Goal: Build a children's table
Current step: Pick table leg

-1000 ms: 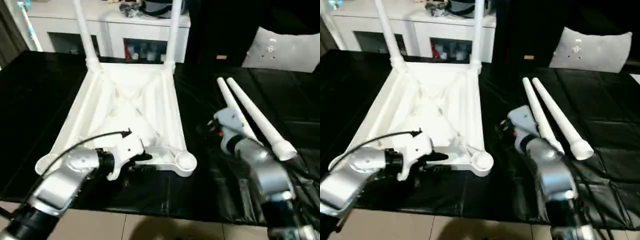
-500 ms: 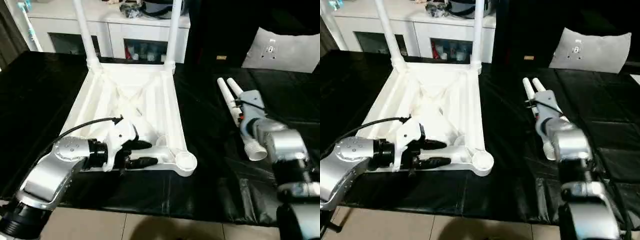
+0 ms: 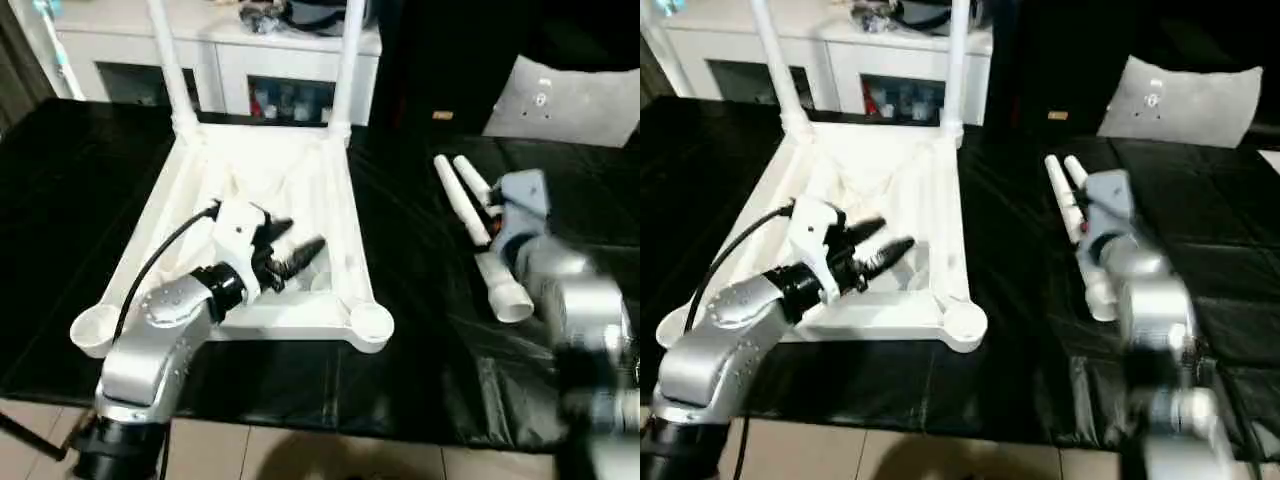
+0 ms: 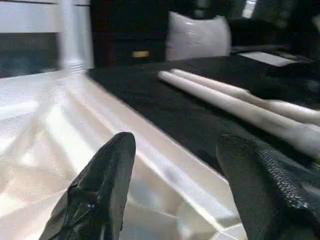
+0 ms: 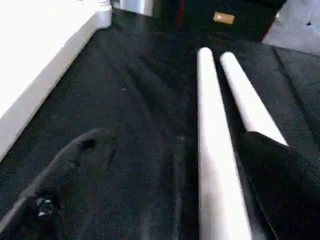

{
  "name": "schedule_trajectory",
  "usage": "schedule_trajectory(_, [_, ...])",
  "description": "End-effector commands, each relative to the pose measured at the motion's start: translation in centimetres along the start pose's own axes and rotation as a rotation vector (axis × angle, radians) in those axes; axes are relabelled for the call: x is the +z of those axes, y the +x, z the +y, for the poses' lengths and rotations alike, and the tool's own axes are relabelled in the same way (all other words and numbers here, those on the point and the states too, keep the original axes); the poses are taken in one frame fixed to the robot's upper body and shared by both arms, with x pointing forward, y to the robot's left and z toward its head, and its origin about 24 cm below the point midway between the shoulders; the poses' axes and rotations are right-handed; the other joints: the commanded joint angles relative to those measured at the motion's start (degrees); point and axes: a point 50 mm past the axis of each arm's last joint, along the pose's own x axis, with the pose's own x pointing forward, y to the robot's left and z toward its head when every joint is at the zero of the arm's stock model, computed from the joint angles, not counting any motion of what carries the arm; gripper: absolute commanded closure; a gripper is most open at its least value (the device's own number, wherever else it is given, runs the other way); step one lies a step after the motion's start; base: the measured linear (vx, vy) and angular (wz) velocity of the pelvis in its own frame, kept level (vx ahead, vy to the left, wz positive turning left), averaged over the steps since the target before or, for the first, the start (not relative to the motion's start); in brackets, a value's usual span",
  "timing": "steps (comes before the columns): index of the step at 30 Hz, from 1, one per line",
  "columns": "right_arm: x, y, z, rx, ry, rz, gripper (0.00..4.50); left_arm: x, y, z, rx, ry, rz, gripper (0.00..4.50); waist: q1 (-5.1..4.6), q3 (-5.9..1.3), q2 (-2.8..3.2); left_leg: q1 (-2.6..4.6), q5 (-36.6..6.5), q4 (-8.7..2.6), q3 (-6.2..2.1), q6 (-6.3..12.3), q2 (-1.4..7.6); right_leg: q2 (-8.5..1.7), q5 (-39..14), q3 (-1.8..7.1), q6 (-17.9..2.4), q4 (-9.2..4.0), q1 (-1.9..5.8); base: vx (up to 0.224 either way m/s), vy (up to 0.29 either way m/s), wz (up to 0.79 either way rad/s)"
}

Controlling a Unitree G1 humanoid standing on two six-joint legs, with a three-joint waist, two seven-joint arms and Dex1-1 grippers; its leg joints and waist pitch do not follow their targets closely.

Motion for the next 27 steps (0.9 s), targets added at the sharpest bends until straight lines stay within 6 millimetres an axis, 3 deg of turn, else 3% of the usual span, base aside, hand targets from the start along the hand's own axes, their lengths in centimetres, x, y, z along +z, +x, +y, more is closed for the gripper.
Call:
schedule_trajectory(1, [0.9, -1.6, 1.2, 0.033, 0.008, -0.068, 0.0, -0.3, -0.3, -0.2, 0.049, 0.021, 0.008, 1.47, -0.62, -4.02, 0.53, 0.75, -12.1, -4.62, -1.67, 1.18, 3.26, -0.45, -20.2, 0.73, -2.2, -5.22, 2.6, 0.0, 0.0, 0.0])
schedule_trajectory(2, [0.9, -2.0, 1.6, 0.048, 0.028, -0.086, 0.0, -0.3, -0.4, -0.3, 0.061, 0.01, 0.006, 1.47, -1.22, -4.0, 1.76, 2.11, -12.4, -7.02, -4.21, 3.36, 7.79, -0.15, -15.5, -0.16, -4.5, -3.89, 2.47, 0.0, 0.0, 0.0])
schedule_trajectory(3, [0.9, -2.1, 1.7, 0.054, 0.034, -0.104, 0.0, -0.4, -0.5, -0.3, 0.069, 0.005, 0.004, 1.47, -1.22, -4.0, 1.76, 2.11, -12.4, -7.02, -4.21, 3.36, 7.79, -0.15, -15.5, -0.16, -4.5, -3.89, 2.47, 0.0, 0.0, 0.0])
schedule_trajectory(4, [1.3, -3.0, 2.7, 0.092, 0.014, -0.221, 0.0, -0.5, -0.7, -0.2, 0.103, -0.016, -0.005, 1.47, -1.69, -4.04, 2.58, 3.25, -8.2, -9.26, -7.39, 7.86, 14.51, -1.37, -9.2, -0.07, -6.8, 2.55, 0.77, 0.011, -0.077, 0.02])
schedule_trajectory(5, [1.5, -3.6, 3.2, 0.114, -0.01, -0.281, 0.0, -0.5, -0.7, -0.2, 0.123, -0.025, -0.011, 1.47, -1.41, -3.79, 2.04, 3.52, -6.9, -9.54, -7.24, 10.4, 14.82, -1.99, -8.2, 0.57, -8.0, 4.47, -0.42, 0.015, -0.145, 0.05])
schedule_trajectory(6, [1.3, -4.1, 3.5, 0.106, 0.001, -0.294, 0.0, -0.6, -0.9, -0.2, 0.136, -0.038, -0.017, 1.47, -1.47, -3.59, 1.59, 3.17, -7.4, -9.28, -6.72, 12.25, 14.04, -2.24, -6.8, 1.25, -9.5, 4.78, -0.49, 0.015, -0.145, 0.05])
schedule_trajectory(7, [0.9, -4.9, 4.1, 0.087, 0.028, -0.322, 0.0, -0.7, -1.1, -0.2, 0.156, -0.049, -0.02, 1.47, -1.73, -4.44, 0.28, 1.91, -6.4, -6.89, -5.05, 16.86, 10.01, -3.38, -3.2, 2.42, -16.4, 3.11, 1.08, 0.022, -0.205, -0.01])
schedule_trajectory(8, [-0.3, -6.0, 5.1, 0.09, 0.07, -0.282, 0.0, -1.1, -1.6, -0.2, 0.183, -0.066, -0.021, 1.47, -0.53, -4.63, -3.28, -2.0, -13.0, 6.26, 2.38, 15.63, -4.09, -2.22, -8.3, 3.79, -21.3, -5.29, 2.56, 0.018, -0.189, -0.07])
schedule_trajectory(9, [-0.3, -6.0, 5.1, 0.09, 0.07, -0.282, 0.0, -1.1, -1.6, -0.2, 0.183, -0.066, -0.021, 1.47, -0.53, -4.63, -3.28, -2.0, -13.0, 6.26, 2.38, 15.63, -4.09, -2.22, -8.3, 3.79, -21.3, -5.29, 2.56, 0.018, -0.189, -0.07])
schedule_trajectory(10, [-0.8, -7.5, 5.8, 0.092, 0.116, -0.334, 0.0, -1.5, -2.2, -0.4, 0.213, -0.068, -0.005, 1.47, 1.21, -3.97, -3.13, -4.15, -10.7, 10.68, 1.04, 8.92, -5.08, -5.22, -24.2, 4.72, -9.3, -5.93, 4.02, 0.002, -0.177, -0.08])
schedule_trajectory(11, [-0.9, -7.7, 5.8, 0.08, 0.103, -0.354, 0.0, -1.6, -2.4, -0.4, 0.219, -0.071, -0.005, 1.47, 1.41, -3.65, -2.9, -4.65, -9.3, 9.28, 0.16, 7.62, -4.86, -5.92, -25.7, 5.46, -2.8, -5.66, 4.76, -0.03, -0.18, -0.1])
schedule_trajectory(12, [-1.2, -7.9, 5.8, 0.078, 0.098, -0.354, 0.0, -1.6, -2.6, -0.5, 0.223, -0.068, -0.015, 1.47, 1.63, -3.0, -2.62, -3.79, -7.6, 6.2, -1.04, 7.66, -4.36, -6.46, -29.6, 5.39, 10.5, -7.11, 4.59, -0.03, -0.18, -0.1])
schedule_trajectory(13, [-1.4, -8.0, 5.9, 0.081, 0.099, -0.347, 0.0, -1.5, -2.7, -0.6, 0.228, -0.066, -0.024, 1.47, 1.58, -2.88, -1.36, -2.71, -7.6, 3.09, -2.77, 10.14, -2.62, -6.81, -31.8, 4.74, 17.6, -8.63, 4.9, -0.062, -0.127, -0.1])
schedule_trajectory(14, [-1.4, -8.1, 5.6, 0.043, 0.129, -0.363, 0.0, -1.4, -3.1, -0.6, 0.246, -0.072, -0.039, 1.47, 0.53, -2.95, 0.26, -2.85, -8.2, -0.44, -6.14, 12.14, 2.27, -4.68, -29.6, 1.46, 17.9, -8.08, 5.5, -0.09, -0.088, -0.16])
schedule_trajectory(15, [-1.3, -8.1, 5.5, 0.032, 0.138, -0.368, 0.0, -1.4, -3.2, -0.6, 0.251, -0.074, -0.043, 1.47, 0.53, -2.95, 0.26, -2.85, -8.2, -0.44, -6.14, 12.14, 2.27, -4.68, -29.6, 1.46, 17.9, -8.08, 5.5, -0.09, -0.088, -0.16])
schedule_trajectory(16, [-1.3, -8.1, 5.3, 0.016, 0.145, -0.379, 0.0, -1.5, -3.5, -0.6, 0.262, -0.082, -0.047, 1.47, 0.18, -2.7, 1.07, -0.63, -19.3, -6.43, -10.28, 15.84, 13.75, -6.17, -11.4, 4.96, 5.0, 5.87, 4.03, -0.083, -0.109, -0.06])
schedule_trajectory(17, [-1.4, -8.1, 5.2, 0.013, 0.144, -0.381, 0.0, -1.6, -3.6, -0.6, 0.265, -0.084, -0.047, 1.47, 0.95, -2.03, 1.1, -0.52, -22.6, -7.3, -7.42, 14.14, 10.37, -4.4, -8.4, 5.04, 2.1, 6.38, 2.54, -0.05, -0.135, 0.12])
schedule_trajectory(18, [-1.5, -8.0, 5.1, 0.011, 0.102, -0.371, 0.0, -1.8, -3.9, -0.7, 0.264, -0.081, -0.035, 1.47, 0.03, -1.81, -1.3, -0.14, -28.4, -3.54, -4.61, 8.48, 3.34, -5.66, -15.1, 8.16, 2.2, 2.44, 2.84, -0.05, -0.135, 0.12])
schedule_trajectory(19, [-1.7, -7.8, 5.1, 0.002, 0.083, -0.359, 0.0, -1.9, -4.0, -0.8, 0.256, -0.077, -0.028, 1.47, 2.54, -0.89, -1.83, 1.01, -13.4, 5.87, -2.48, 3.55, -1.94, -10.07, -54.7, 9.66, 10.6, -8.42, 0.27, -0.108, -0.122, 0.11])
schedule_trajectory(20, [-1.7, -7.7, 5.0, -0.005, 0.073, -0.351, 0.0, -2.0, -4.0, -0.9, 0.25, -0.074, -0.024, 1.47, 1.85, -1.28, -2.29, -0.59, -5.6, 8.24, -3.02, 4.47, -3.9, -8.14, -67.2, 10.92, 11.5, -8.61, 0.86, -0.093, -0.068, -0.11])
schedule_trajectory(21, [-1.8, -7.6, 4.9, -0.017, 0.079, -0.342, 0.0, -2.1, -4.1, -1.0, 0.243, -0.071, -0.024, 1.47, 1.85, -1.28, -2.29, -0.59, -5.6, 8.24, -3.02, 4.47, -3.9, -8.14, -67.2, 10.92, 11.5, -8.61, 0.86, -0.093, -0.068, -0.11])
schedule_trajectory(22, [-1.8, -7.5, 4.8, -0.034, 0.081, -0.337, 0.0, -2.1, -4.1, -1.2, 0.237, -0.071, -0.027, 1.47, 2.44, -1.18, -2.23, -0.67, -7.1, 3.6, -3.48, 3.0, -2.67, -6.44, -57.2, 7.48, 10.1, -7.46, 2.51, 0.0, 0.0, 0.0])
schedule_trajectory(23, [-1.8, -7.5, 4.6, -0.055, 0.08, -0.334, 0.0, -2.0, -4.0, -1.3, 0.232, -0.071, -0.032, 1.47, 2.13, -1.7, -1.79, 2.07, -10.6, 0.57, -3.26, 4.09, -1.51, -3.33, -45.5, 5.23, 7.6, -6.65, 1.66, -0.094, -0.004, 0.15])
schedule_trajectory(24, [-1.8, -7.5, 4.5, -0.069, 0.076, -0.336, 0.0, -1.9, -4.0, -1.3, 0.23, -0.072, -0.034, 1.47, 1.59, -1.26, -1.42, 3.01, -14.4, -0.97, -4.0, 4.22, 0.0, -2.14, -40.1, 4.17, 5.4, -5.83, 1.31, -0.094, -0.004, 0.15])
schedule_trajectory(25, [-1.8, -7.4, 4.1, -0.116, 0.071, -0.328, 0.0, -1.9, -4.0, -1.6, 0.22, -0.061, -0.035, 1.47, 0.17, -0.81, -0.42, 2.92, -22.4, -3.23, -5.12, 4.45, 2.44, -2.28, -34.3, 2.9, 2.1, -5.92, 2.32, -0.094, 0.012, 0.13])
schedule_trajectory(26, [-1.8, -7.4, 3.9, -0.146, 0.069, -0.325, 0.0, -1.8, -4.0, -1.7, 0.216, -0.055, -0.036, 1.47, -0.24, -0.76, 0.99, 2.75, -28.9, -5.17, -6.02, 3.75, 4.79, -3.07, -26.5, 2.59, -1.1, -4.82, 3.84, -0.063, 0.045, 0.05])
schedule_trajectory(27, [-1.8, -7.4, 3.6, -0.183, 0.064, -0.325, 0.0, -1.9, -4.1, -1.8, 0.214, -0.053, -0.036, 1.47, -0.68, -0.23, 0.82, 2.28, -32.7, -6.49, -6.17, 3.22, 5.87, -3.11, -23.2, 2.29, -1.9, -3.6, 4.44, -0.063, 0.045, 0.05])
